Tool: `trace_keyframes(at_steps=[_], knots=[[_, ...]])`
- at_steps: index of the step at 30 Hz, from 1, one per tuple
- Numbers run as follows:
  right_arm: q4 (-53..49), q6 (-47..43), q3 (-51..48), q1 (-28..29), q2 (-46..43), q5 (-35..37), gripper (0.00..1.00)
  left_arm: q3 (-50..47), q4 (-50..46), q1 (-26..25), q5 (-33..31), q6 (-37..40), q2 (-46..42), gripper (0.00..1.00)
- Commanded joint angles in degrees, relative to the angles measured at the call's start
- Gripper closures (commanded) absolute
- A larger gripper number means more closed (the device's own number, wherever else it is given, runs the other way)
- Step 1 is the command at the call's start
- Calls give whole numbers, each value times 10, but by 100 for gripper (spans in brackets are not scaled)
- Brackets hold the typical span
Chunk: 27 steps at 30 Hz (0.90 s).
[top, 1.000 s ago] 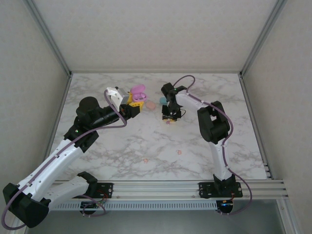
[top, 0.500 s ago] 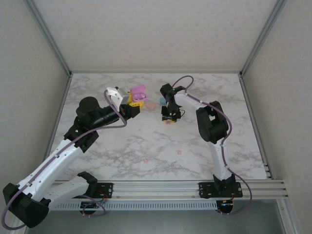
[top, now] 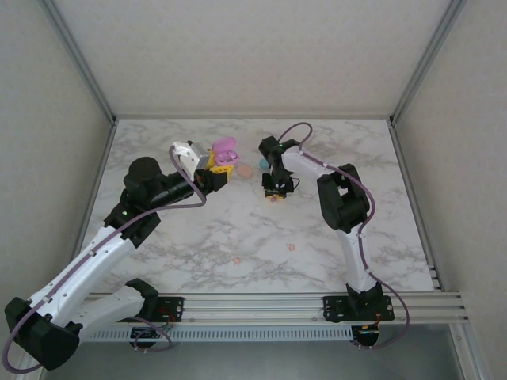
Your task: Insert the wireless bluetooth earbuds into the charging case
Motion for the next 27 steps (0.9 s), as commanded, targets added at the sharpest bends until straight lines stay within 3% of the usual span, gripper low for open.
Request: trace_keyframes(at_steps=[1, 15, 27], knots=[[-18, -13, 13, 11, 12, 5, 79, 1, -1, -6, 3, 4, -1, 79], [-30, 13, 9, 19, 7, 21, 73, 2, -4, -6, 4, 4, 1, 79], [-6, 8, -3, 19, -2, 8, 82, 3, -5, -6, 2, 6, 3, 79]])
